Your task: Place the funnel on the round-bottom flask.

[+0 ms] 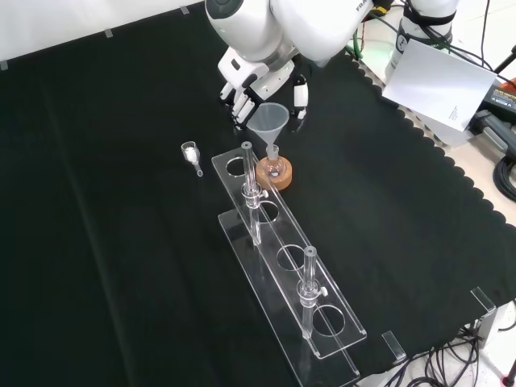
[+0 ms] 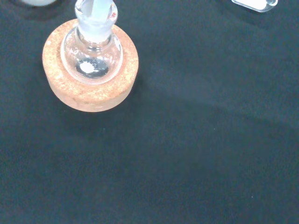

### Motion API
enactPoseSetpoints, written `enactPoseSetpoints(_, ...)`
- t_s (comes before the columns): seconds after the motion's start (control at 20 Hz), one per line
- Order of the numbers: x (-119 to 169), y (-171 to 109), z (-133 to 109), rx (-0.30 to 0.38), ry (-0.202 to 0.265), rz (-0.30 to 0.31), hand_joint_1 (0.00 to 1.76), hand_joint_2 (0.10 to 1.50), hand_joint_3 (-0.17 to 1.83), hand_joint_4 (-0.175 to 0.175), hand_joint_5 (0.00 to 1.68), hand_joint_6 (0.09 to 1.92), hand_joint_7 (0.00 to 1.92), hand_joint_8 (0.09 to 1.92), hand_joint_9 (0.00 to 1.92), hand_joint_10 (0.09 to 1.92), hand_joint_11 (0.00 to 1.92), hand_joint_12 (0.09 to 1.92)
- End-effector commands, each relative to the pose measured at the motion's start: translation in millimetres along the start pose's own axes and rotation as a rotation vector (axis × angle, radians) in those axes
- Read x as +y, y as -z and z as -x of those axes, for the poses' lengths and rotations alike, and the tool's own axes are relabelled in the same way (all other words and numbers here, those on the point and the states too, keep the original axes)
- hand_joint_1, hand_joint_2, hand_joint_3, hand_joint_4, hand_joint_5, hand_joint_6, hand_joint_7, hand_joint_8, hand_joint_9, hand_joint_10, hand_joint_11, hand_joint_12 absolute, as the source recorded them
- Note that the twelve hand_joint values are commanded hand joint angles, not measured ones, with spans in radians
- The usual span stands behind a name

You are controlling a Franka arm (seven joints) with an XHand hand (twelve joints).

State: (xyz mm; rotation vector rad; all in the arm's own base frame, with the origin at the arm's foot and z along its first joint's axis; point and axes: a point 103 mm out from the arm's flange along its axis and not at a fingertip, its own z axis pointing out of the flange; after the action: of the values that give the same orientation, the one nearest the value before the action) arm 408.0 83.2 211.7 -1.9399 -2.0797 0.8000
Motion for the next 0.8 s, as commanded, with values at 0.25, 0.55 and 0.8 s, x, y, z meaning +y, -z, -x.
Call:
enactPoseSetpoints(0.25,1.0,-2.7,0.2,0.004,0.01,-0.017,0.74,0.73,0.55,-0.034,0.41,0.57,0.4,0.72,0.73,0.57,0.25,1.41)
enactPoseSetpoints(0.55,0.0,-2.9,-2.2,0.004,0.016,-0.03,0.71,0.68,0.54,-0.04,0.35,0.44,0.32,0.74,0.66,0.61,0.22,1.43)
enactPoseSetpoints(0.8,-0.7,-1.3,-6.0,-0.006,0.01,-0.032,0.69,0.67,0.52,-0.042,0.32,0.28,0.26,0.75,0.59,0.65,0.2,1.44)
